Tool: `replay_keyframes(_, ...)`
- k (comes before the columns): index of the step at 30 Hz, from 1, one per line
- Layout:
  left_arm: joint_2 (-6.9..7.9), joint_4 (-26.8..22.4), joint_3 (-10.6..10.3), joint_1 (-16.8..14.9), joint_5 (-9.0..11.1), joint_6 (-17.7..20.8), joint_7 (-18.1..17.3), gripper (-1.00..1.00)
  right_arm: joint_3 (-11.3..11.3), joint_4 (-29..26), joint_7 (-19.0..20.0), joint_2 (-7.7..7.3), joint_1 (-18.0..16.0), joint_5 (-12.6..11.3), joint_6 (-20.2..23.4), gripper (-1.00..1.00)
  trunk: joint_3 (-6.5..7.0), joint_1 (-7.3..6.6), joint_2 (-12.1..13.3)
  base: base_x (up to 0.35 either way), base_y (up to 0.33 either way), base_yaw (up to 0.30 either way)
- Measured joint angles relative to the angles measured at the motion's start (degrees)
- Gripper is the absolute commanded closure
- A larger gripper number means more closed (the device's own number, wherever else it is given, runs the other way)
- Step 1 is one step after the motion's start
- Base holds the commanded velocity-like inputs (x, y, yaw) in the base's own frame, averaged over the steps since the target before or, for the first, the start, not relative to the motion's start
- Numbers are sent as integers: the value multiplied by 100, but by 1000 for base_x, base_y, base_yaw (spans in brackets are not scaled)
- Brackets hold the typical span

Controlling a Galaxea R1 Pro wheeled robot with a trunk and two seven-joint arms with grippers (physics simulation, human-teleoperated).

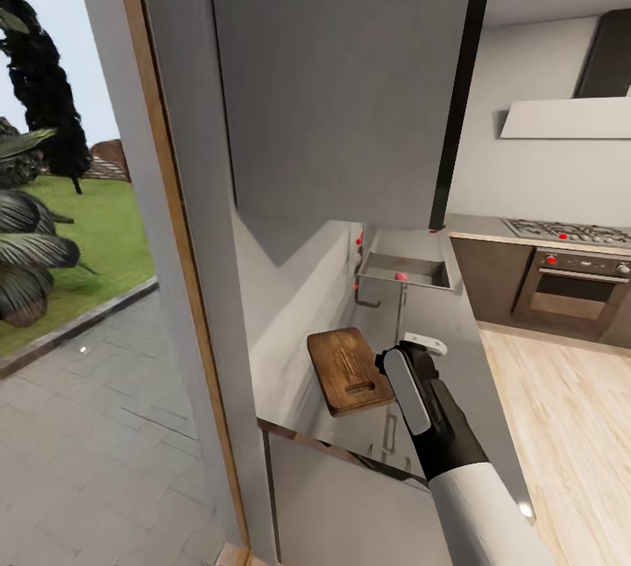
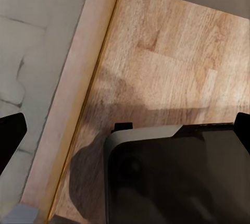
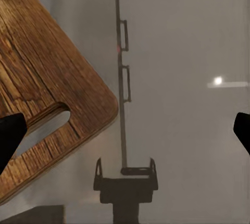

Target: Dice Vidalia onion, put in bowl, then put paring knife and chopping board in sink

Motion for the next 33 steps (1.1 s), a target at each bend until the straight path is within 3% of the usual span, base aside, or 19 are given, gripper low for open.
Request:
replay_keyframes(11,0,7,0,0,0,-5,0,-100,10,11,-17,0,3,1,4,-100,-83,-1,7,0,2,0)
replay_keyframes(16,0,6,0,0,0,-10,0,-100,378,11,-30,0,4,-2,-6,-100,-126,-2,8,0,35,0)
replay_keyframes(19,0,7,0,0,0,-9,-1,-100,432,11,-37,0,4,0,-10,-100,-153,-1,8,0,8,0)
replay_keyframes(33,0,7,0,0,0,-8,-1,-100,468,12,-50,0,4,0,-15,-100,-278,-1,8,0,1,0)
